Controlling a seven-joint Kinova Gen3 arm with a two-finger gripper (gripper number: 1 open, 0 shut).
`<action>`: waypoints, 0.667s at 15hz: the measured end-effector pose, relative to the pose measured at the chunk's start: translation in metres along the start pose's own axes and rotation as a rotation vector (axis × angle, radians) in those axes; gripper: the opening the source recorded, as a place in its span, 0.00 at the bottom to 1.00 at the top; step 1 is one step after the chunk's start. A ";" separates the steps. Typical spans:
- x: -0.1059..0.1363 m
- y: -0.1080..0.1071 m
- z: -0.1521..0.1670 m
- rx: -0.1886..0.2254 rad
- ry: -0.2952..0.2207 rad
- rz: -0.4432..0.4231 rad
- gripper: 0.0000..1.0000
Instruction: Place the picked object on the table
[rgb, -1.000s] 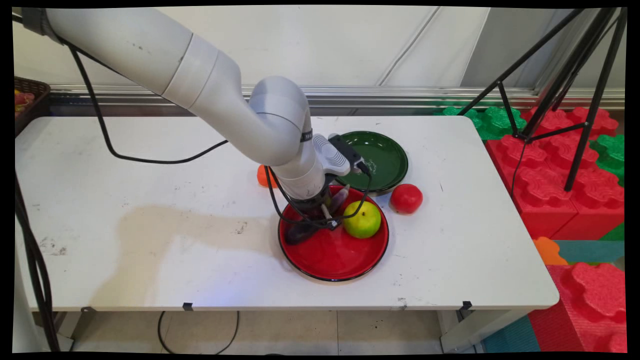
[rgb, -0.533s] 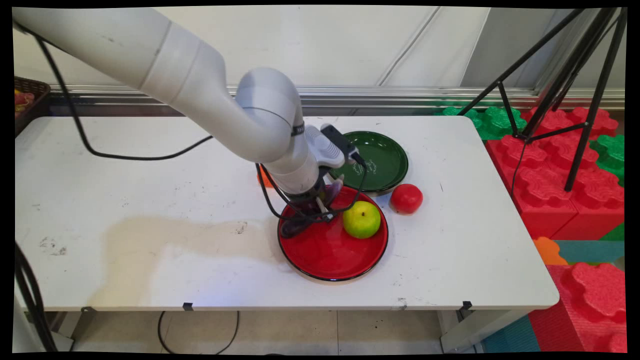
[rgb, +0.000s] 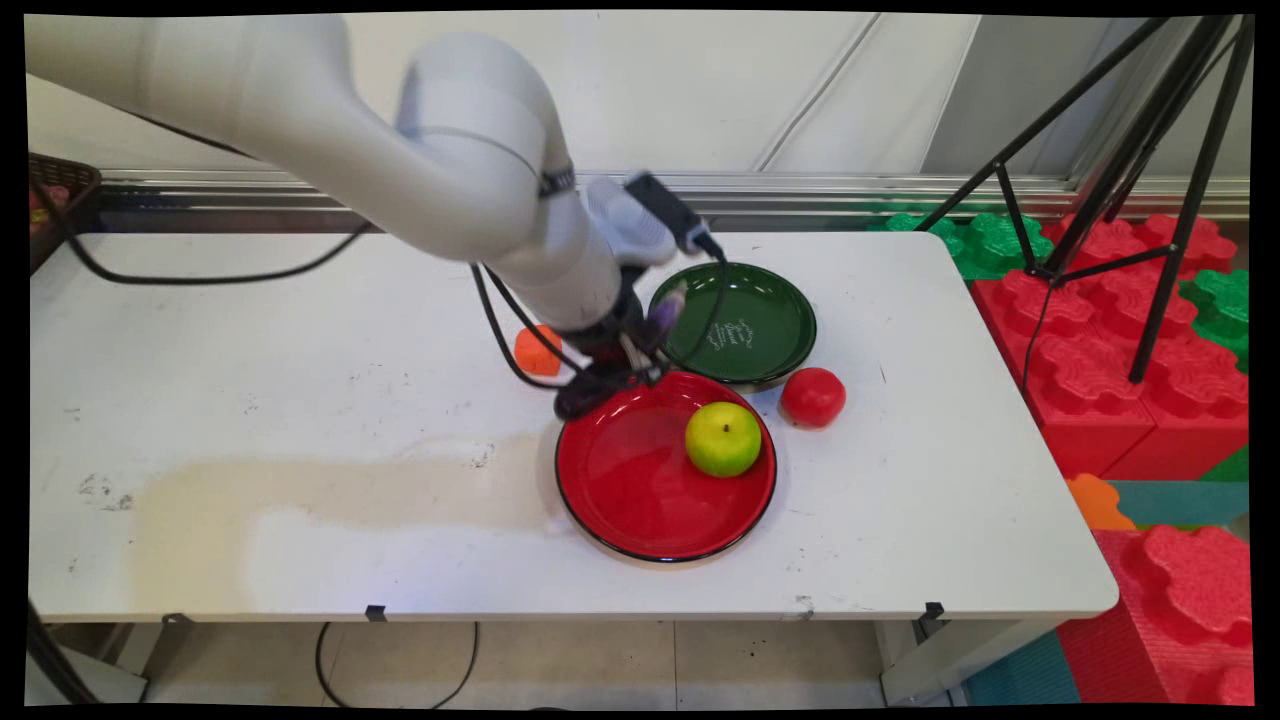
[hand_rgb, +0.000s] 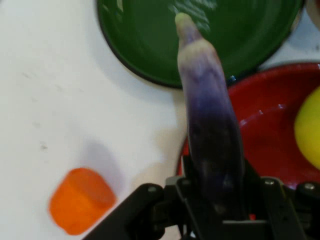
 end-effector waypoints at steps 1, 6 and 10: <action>0.001 -0.005 -0.009 0.009 0.015 -0.005 0.00; -0.007 -0.038 -0.041 0.055 0.056 -0.031 0.00; -0.033 -0.067 -0.060 0.089 0.041 -0.056 0.00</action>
